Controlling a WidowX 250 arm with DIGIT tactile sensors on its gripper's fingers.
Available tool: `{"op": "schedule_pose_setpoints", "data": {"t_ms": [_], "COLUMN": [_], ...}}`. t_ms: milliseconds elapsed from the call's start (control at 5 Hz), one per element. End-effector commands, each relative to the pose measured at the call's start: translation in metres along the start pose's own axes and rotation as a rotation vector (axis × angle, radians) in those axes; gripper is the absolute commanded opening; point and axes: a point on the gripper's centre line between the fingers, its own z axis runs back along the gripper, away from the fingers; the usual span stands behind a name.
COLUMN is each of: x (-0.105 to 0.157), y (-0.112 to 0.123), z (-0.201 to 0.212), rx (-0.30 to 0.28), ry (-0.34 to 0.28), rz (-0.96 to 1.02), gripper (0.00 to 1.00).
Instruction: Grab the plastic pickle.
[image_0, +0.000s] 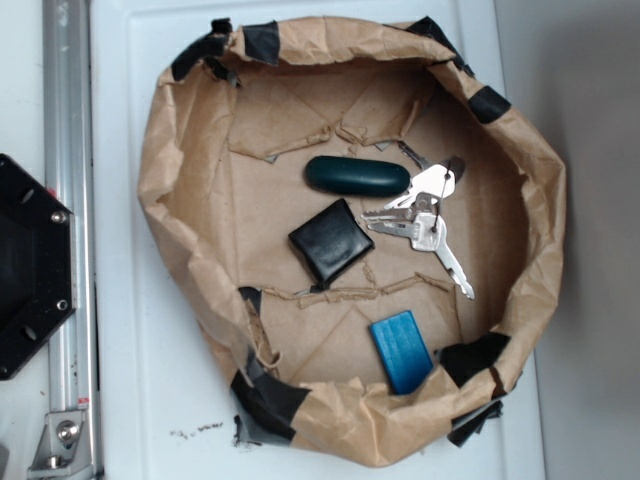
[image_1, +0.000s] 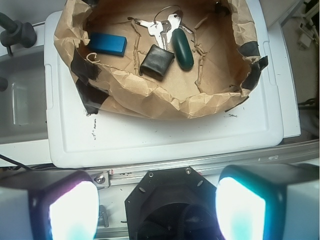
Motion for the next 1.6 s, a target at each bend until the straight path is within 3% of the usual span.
{"op": "schedule_pose_setpoints", "data": {"t_ms": [0,200,400,800,1000,1400], "x": [0.000,0.049,0.094,0.145,0.149,0.149], "y": [0.000,0.015,0.022,0.038,0.045,0.045], "z": [0.000,-0.016,-0.060,-0.142,-0.157,-0.157], "rx": [0.000,-0.051,-0.028,0.019,0.120,0.120], "ry": [0.000,-0.163,-0.158,-0.018,0.021,0.021], "rz": [0.000,-0.069,-0.103,-0.086,-0.071,-0.071], "gripper": [1.00,1.00,1.00,1.00,1.00,1.00]}}
